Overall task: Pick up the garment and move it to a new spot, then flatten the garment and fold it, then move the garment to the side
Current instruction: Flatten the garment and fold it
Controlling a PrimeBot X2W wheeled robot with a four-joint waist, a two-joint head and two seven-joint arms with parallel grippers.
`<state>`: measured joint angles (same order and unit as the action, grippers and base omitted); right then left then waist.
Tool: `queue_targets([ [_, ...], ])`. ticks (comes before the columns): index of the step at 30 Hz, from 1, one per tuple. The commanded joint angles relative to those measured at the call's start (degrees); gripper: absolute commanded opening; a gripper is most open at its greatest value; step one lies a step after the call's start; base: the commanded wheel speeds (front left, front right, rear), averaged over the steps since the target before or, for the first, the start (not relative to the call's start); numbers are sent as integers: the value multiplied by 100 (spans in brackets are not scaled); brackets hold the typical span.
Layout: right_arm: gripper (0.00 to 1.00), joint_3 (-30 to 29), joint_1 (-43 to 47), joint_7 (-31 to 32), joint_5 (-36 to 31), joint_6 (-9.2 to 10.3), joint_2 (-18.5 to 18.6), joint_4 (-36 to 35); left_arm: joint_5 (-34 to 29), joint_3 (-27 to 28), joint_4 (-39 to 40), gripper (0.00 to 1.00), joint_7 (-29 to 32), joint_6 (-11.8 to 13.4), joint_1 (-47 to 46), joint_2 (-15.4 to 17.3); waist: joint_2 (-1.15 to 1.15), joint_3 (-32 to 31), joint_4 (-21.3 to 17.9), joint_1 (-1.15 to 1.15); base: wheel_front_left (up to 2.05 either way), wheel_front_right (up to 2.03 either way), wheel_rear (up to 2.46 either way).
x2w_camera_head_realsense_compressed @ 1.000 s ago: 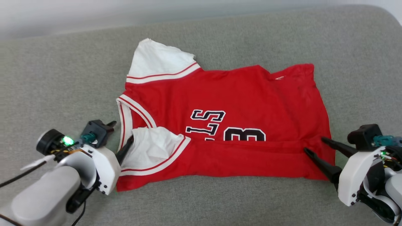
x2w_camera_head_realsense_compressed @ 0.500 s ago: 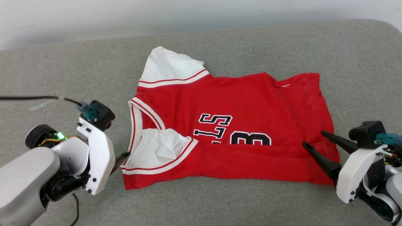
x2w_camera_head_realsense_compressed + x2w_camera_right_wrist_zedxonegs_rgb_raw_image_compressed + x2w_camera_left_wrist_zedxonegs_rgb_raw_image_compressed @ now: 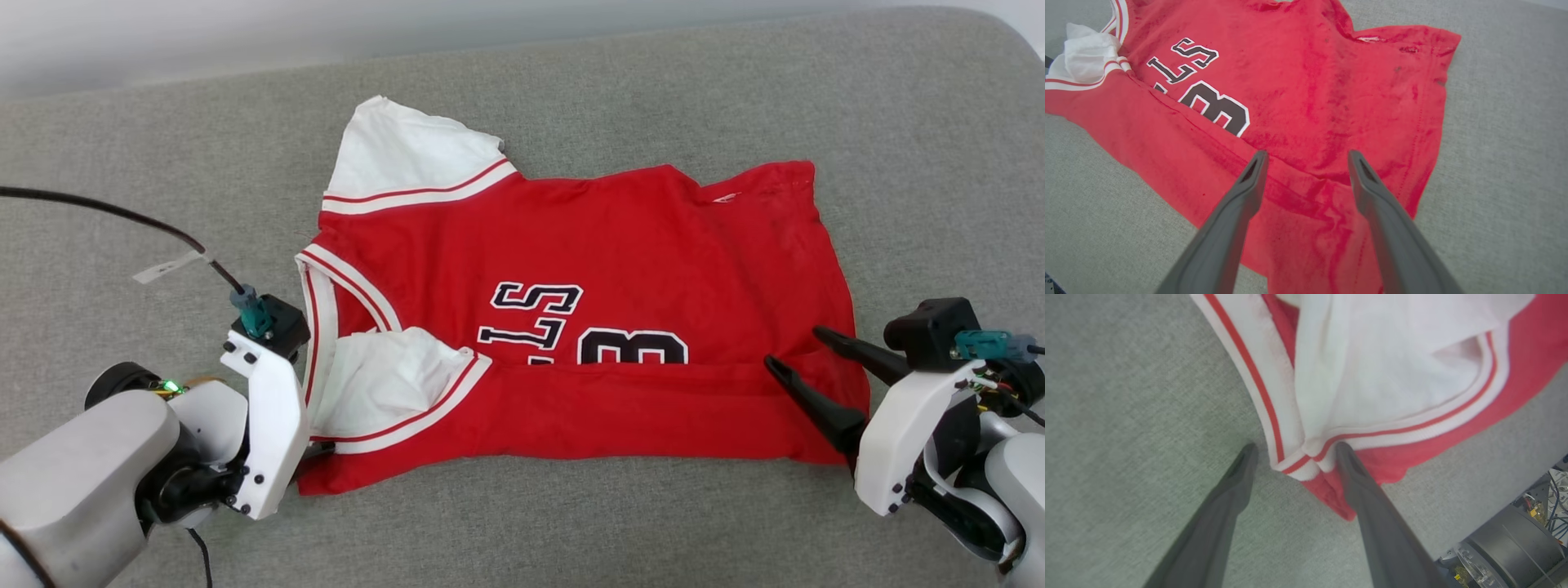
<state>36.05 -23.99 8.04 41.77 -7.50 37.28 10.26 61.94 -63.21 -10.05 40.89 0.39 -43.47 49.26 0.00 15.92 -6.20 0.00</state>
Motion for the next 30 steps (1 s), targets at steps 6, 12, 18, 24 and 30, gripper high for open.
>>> queue_targets([
  [6, 100, 10, -203, 19, 63, 2, 91, 21, 114, -220, -525, 40, -29, -209, 304, -285, 0, 24, -73, 0, 0, 0, 0],
  [12, 100, -31, -448, 293, 66, 2, 413, -72, 159, -102, -513, 0, -164, -305, 264, -176, 0, -110, -70, 0, 0, 0, 0],
  [18, 100, 360, -949, 1560, 474, 2, 1053, -325, 164, -7, -253, 0, -276, -350, 230, 26, 0, -220, -77, 0, 0, 0, 0],
  [24, 100, 882, -1334, 2894, 1074, 2, 1338, -296, 35, -10, 102, 0, -246, -292, 91, 107, 0, -146, -21, 0, 0, 0, 0],
  [30, 100, 1229, -1297, 3185, 1234, 2, 957, 333, -62, -31, 330, 0, -209, -211, 2, 33, 0, -3, 80, 0, 0, 0, 0],
])
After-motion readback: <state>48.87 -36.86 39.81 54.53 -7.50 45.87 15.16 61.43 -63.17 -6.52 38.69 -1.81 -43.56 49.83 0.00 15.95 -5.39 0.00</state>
